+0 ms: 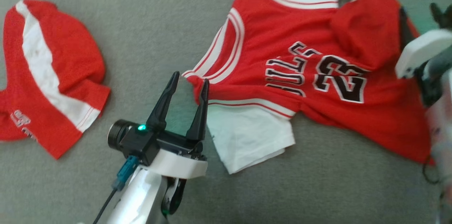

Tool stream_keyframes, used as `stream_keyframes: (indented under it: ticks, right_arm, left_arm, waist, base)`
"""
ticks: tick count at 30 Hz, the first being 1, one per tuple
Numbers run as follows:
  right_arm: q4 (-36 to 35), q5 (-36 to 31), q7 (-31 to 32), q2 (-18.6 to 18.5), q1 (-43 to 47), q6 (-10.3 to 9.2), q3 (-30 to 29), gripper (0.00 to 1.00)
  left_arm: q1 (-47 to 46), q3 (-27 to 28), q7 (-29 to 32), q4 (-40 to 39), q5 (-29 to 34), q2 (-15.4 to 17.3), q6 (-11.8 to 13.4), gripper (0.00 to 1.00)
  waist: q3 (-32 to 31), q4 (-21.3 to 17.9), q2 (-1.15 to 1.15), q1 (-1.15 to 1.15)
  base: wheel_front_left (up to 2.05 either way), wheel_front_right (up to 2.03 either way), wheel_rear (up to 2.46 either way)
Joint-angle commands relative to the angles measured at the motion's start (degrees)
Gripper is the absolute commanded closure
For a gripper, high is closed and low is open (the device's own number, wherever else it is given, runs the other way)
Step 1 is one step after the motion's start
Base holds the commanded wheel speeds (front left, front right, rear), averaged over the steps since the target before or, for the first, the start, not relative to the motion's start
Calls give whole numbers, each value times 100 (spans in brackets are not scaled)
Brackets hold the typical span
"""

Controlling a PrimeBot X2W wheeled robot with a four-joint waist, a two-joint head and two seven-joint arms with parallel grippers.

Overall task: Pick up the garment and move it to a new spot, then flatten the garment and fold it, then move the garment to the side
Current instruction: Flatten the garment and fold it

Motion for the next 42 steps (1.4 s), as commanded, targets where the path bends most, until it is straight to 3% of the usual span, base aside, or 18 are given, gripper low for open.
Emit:
stream_keyframes:
  ticks: [1, 10, 15, 16, 17, 18, 25, 30, 42]
  right_arm:
    - [204, 107, 157, -64, -435, 40, 87, 0]
    - [1505, 187, 595, -641, -1336, 40, 757, 0]
    - [1886, 306, 698, -723, -1542, 40, 994, 0]
    - [1970, 371, 760, -711, -1577, 40, 1078, 15]
    - [2039, 452, 816, -698, -1608, 40, 1160, 85]
    - [2088, 545, 862, -683, -1632, 40, 1247, 100]
    - [2087, 1220, 762, -873, -1795, 40, 1662, 100]
    - [2061, 1655, 455, -1103, -2086, 40, 1534, 100]
    - [2567, 1262, -153, -1793, -3097, 40, 1113, 100]
  left_arm:
    - [-217, 90, -37, -188, -35, 6, 30, 0]
    - [-434, -93, -37, -237, -147, 6, 80, 0]
    - [-467, -121, -37, -232, -170, 6, 102, 0]
    - [-471, -125, -37, -231, -174, 6, 109, 0]
    - [-473, -129, -37, -230, -178, 6, 115, 0]
    - [-474, -129, -37, -227, -181, 6, 121, 0]
    - [-488, -122, -37, -201, -179, 6, 125, 0]
    - [-535, -111, -37, -229, -175, 6, 110, 0]
    - [-615, -203, -37, -260, -290, 6, 122, 0]
  waist:
    - [279, 287, 0, -1]
    - [580, 587, 0, -1]
    - [632, 606, 0, -1]
    - [641, 601, 0, -1]
    - [648, 593, 0, -1]
    - [652, 581, 0, -1]
    - [661, 495, 0, -1]
    - [734, 481, 0, -1]
    - [936, 810, 0, -1]
  base:
    - [0, 0, 0]
    - [0, 0, 0]
    - [0, 0, 0]
    - [0, 0, 0]
    - [0, 0, 0]
    - [0, 0, 0]
    - [0, 0, 0]
    - [0, 0, 0]
    - [0, 0, 0]
